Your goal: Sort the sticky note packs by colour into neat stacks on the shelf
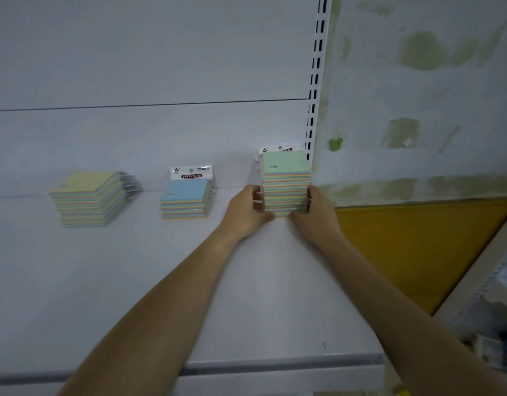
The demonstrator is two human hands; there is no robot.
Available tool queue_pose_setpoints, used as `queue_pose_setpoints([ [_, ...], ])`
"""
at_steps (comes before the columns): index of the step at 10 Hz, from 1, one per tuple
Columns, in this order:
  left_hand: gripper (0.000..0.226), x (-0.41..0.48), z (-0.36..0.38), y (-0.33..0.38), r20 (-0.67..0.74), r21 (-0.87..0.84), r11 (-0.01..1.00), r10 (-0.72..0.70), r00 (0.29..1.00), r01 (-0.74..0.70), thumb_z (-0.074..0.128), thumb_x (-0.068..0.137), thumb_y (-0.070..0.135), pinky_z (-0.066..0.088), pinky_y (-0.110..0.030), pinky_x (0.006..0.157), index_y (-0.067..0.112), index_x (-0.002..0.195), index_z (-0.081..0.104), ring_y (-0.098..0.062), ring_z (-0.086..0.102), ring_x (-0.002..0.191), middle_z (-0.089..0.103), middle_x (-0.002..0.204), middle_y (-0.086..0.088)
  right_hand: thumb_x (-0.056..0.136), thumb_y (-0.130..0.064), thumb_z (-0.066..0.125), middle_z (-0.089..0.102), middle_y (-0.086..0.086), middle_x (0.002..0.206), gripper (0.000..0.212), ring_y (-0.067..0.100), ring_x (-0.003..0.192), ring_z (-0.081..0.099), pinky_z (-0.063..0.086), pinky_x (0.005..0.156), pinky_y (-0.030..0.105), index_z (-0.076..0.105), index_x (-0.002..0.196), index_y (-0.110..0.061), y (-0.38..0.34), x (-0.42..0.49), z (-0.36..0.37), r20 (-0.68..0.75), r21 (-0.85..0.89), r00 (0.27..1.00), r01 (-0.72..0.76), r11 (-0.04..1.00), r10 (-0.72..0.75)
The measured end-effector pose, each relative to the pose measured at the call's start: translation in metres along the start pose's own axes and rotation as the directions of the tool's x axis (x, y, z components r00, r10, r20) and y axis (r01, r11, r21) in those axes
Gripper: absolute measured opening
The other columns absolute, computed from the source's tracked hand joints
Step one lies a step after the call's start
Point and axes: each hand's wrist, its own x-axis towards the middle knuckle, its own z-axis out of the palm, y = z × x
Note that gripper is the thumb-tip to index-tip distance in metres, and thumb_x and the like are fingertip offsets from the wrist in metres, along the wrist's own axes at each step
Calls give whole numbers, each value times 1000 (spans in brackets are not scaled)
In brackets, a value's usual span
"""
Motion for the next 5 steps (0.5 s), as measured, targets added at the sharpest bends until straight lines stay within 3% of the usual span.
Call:
queue_pose_setpoints([
  [1, 60, 1, -1, 2, 11, -21, 1000, -20, 1000, 21, 73, 71, 2, 47, -28, 84, 2, 124, 46, -22, 60, 95, 61, 122, -13, 68, -12, 64, 58, 12, 122, 60, 27, 112, 57, 48, 90, 34, 46, 124, -11, -2, 0, 3, -3, 40, 999, -36, 999, 36],
  [2, 70, 0, -4, 3, 16, -8, 999, -50, 999, 50, 77, 69, 7, 48, -32, 90, 4, 130, 42, -21, 57, 99, 56, 128, -14, 70, -11, 65, 38, 14, 142, 85, 29, 129, 42, 39, 107, 42, 22, 143, -11, -8, -5, 1, -34, 118, 998, -55, 991, 60],
  [3, 70, -9, -13, 8, -53, 11, 998, -56, 997, 57, 75, 74, 11, 44, -25, 88, 3, 135, 39, -23, 55, 109, 50, 132, -13, 81, -5, 59, 21, 13, 149, 84, 24, 138, 25, 26, 108, 27, 7, 146, -8, -17, -13, -5, -141, 122, 990, 9, 992, 8],
  [4, 57, -21, -30, 14, -152, 92, 995, 41, 988, -28, 67, 81, 14, 44, -27, 89, 3, 131, 44, -24, 56, 110, 53, 129, -15, 84, -8, 56, 20, 13, 150, 74, 23, 140, 19, 13, 105, 14, 15, 145, -7, -27, -25, -7, -246, -9, 935, 263, 965, -257],
  [5, 49, -34, -70, 19, -163, 279, 956, 142, 976, -93, 60, 86, 15, 38, -25, 92, 2, 130, 45, -27, 55, 113, 53, 128, -18, 84, -9, 56, 26, 16, 149, 65, 28, 140, 21, 12, 108, 16, 26, 142, -5, -47, -29, -9, -160, -144, 892, 403, 904, -423],
])
